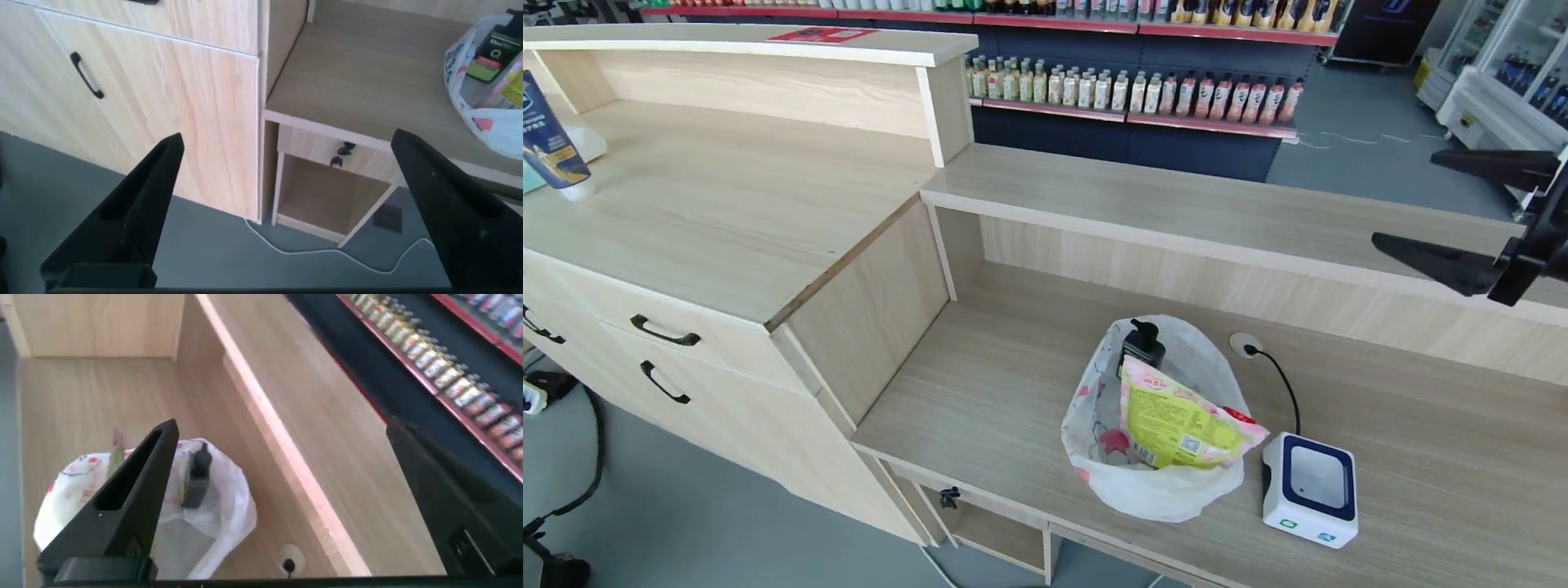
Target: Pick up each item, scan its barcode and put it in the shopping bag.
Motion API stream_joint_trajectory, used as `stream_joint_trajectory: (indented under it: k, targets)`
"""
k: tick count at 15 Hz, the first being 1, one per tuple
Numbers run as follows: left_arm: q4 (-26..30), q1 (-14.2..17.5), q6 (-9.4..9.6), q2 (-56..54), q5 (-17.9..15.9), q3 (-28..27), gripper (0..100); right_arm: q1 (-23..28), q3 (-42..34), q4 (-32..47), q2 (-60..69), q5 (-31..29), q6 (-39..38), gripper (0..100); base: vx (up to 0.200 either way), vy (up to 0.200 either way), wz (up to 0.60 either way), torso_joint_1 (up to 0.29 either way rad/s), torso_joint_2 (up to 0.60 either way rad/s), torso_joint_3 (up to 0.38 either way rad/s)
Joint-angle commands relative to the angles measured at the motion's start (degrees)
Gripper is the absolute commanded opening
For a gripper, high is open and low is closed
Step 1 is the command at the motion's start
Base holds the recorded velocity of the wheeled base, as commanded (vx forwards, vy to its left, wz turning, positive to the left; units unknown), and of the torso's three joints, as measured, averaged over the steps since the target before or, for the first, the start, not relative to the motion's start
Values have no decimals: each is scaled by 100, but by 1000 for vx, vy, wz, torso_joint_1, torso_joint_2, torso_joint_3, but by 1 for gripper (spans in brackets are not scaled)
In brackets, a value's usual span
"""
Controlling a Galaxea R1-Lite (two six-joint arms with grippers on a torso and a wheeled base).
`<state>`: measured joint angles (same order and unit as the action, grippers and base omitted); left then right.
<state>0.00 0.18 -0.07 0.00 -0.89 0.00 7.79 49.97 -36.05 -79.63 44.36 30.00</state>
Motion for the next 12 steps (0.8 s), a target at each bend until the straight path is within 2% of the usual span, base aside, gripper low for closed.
stream_joint_trajectory:
  k: [1, 2, 4, 7, 9, 10, 11, 12]
  targets:
    - [0, -1, -1, 9, 1, 0, 100, -225, 400, 107, 360, -622, -416, 100, 0, 0, -600, -2, 2, 7]
    - [0, -1, -1, 0, 1, 0, 100, -208, 391, 212, 422, -762, -425, 100, 0, 0, -600, -2, 2, 2]
    - [0, -1, -1, 0, 1, 0, 100, 118, 277, 696, 642, -1404, -469, 100, 0, 0, -600, 5, 2, -2]
    - [0, -1, -1, 0, 1, 0, 100, 267, 206, 1495, 1107, -3012, -891, 100, 0, 0, -600, 2, 7, 4]
    - [0, -1, -1, 0, 1, 0, 100, 267, -708, 1522, 1459, -3926, -979, 100, 0, 0, 0, 0, 0, 0]
    - [0, -1, -1, 0, 1, 0, 100, 267, -919, 1522, 1556, -4032, -1031, 100, 0, 0, 0, 0, 0, 0]
    - [0, -1, -1, 0, 1, 0, 100, 188, -1938, 1522, 2030, -4199, -1444, 100, 0, 0, 0, 0, 0, 0]
    - [0, -1, -1, 0, 1, 0, 100, 56, -2633, 1522, 2320, -4199, -1576, 100, 0, 0, 0, 0, 0, 0]
